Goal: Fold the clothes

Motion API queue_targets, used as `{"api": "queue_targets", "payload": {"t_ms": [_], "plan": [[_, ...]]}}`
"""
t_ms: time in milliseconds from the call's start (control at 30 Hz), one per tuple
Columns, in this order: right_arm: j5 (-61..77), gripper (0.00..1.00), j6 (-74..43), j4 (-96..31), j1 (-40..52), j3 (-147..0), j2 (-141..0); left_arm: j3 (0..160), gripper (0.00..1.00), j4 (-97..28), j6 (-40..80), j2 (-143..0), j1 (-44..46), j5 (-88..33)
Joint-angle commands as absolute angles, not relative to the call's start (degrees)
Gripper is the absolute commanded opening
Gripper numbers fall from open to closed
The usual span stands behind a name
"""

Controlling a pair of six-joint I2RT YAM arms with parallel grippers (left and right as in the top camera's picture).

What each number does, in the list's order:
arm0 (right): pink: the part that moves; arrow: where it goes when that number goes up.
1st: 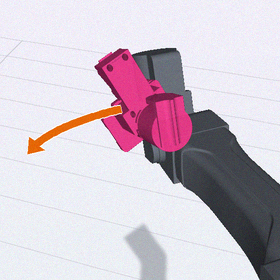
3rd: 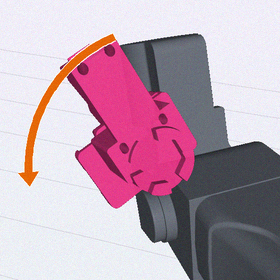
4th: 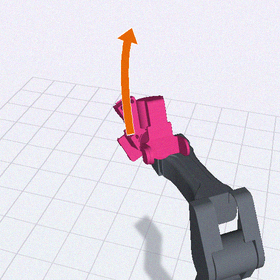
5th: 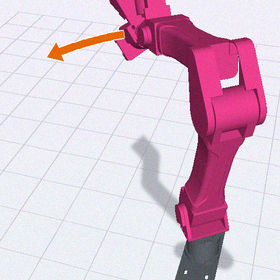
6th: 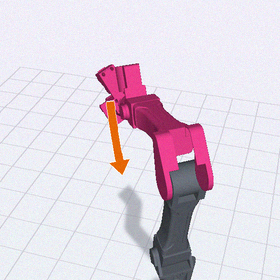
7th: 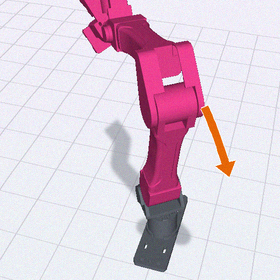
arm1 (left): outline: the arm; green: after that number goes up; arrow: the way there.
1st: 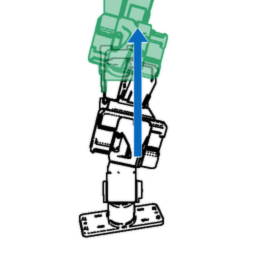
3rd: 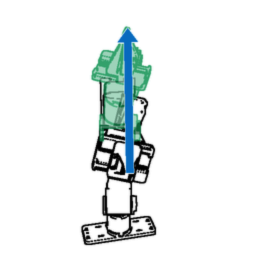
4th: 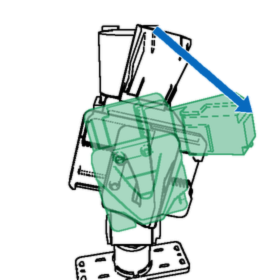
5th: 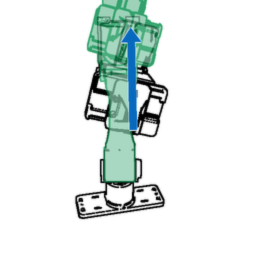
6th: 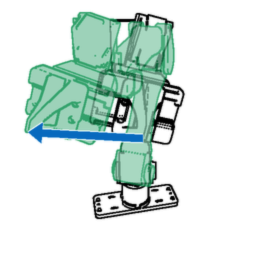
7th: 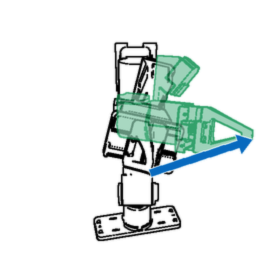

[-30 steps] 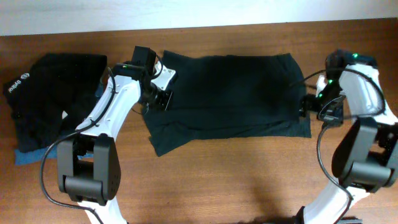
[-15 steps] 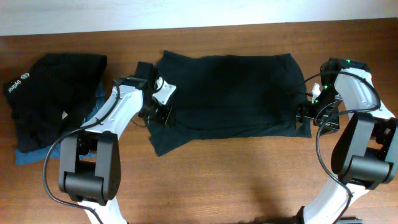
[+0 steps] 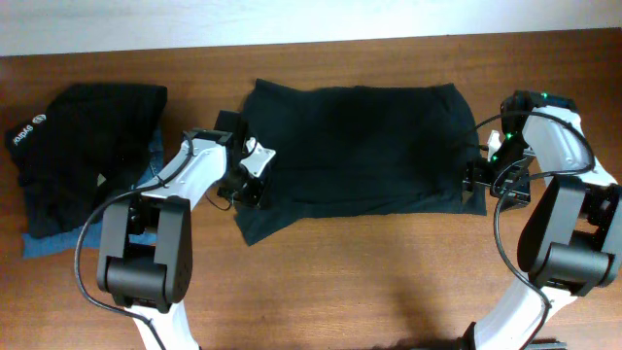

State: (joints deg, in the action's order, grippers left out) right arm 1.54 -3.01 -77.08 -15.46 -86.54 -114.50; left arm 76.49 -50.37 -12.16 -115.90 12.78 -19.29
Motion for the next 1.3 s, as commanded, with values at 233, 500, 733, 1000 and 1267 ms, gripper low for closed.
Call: {"api": "queue_targets", "payload": {"t_ms": [233,500,733,1000,1267], "plan": [[1.89,0.78,-3.27,-77.08,-15.77,-86.37,-114.54,75.92,0.13,-50.59,-12.78,-117.01,12.69,-22.74],[1.89,0.78,-3.27,-77.08,-15.79,-86.37,-114.54,81.52,0.07,-54.57,-13.23,-116.77,12.47,-22.74],[1.89,0.78,-3.27,-77.06,-15.79,-86.37,-114.54,83.90,0.00,-56.27,-13.41,-116.77,12.56,-22.74],[1.89,0.78,-3.27,-77.06,-15.79,-86.37,-114.54,83.90,0.01,-57.71,-13.41,-116.77,12.62,-22.74],[1.89,0.78,-3.27,-77.08,-15.79,-86.37,-114.54,83.90,0.04,-60.10,-13.39,-116.77,12.64,-22.74]]}}
